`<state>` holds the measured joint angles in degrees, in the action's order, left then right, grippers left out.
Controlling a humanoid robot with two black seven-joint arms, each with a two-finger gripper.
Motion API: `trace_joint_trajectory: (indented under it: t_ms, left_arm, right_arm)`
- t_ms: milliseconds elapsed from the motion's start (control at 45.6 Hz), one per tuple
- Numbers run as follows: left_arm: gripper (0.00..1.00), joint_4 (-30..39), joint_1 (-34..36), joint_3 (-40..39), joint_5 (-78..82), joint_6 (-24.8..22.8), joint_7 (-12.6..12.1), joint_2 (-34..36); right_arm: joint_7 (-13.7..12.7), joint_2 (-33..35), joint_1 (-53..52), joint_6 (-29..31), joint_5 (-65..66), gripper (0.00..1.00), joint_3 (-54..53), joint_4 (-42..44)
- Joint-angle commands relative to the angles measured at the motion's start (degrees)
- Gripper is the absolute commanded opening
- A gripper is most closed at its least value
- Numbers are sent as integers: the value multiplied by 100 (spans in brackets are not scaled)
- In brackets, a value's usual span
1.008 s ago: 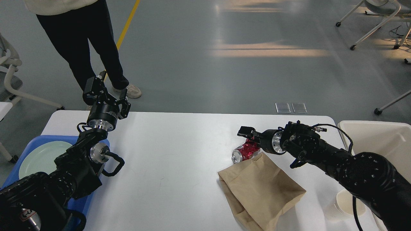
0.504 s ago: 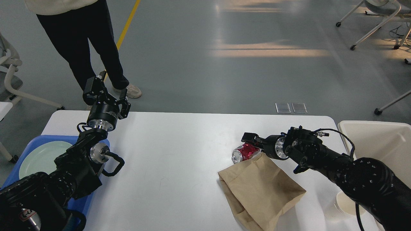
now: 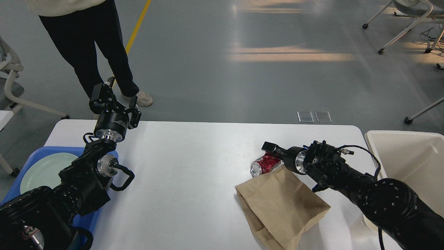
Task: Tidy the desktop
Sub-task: 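Lower the right gripper onto the red can and close it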
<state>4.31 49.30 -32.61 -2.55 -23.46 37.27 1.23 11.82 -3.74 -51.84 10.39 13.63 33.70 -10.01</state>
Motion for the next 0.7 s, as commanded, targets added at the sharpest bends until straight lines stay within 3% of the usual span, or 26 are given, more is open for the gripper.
trace_joint_trajectory:
  t_ms: [0,679]
  left_arm:
    - [97,0,1,0,0,0,0,0]
    - [97,0,1,0,0,0,0,0]
  right_arm:
    - [5,-75,25,-28,-10,99,-13,-1]
    - [-4,-426,209,-28,-1,94,-22,183]
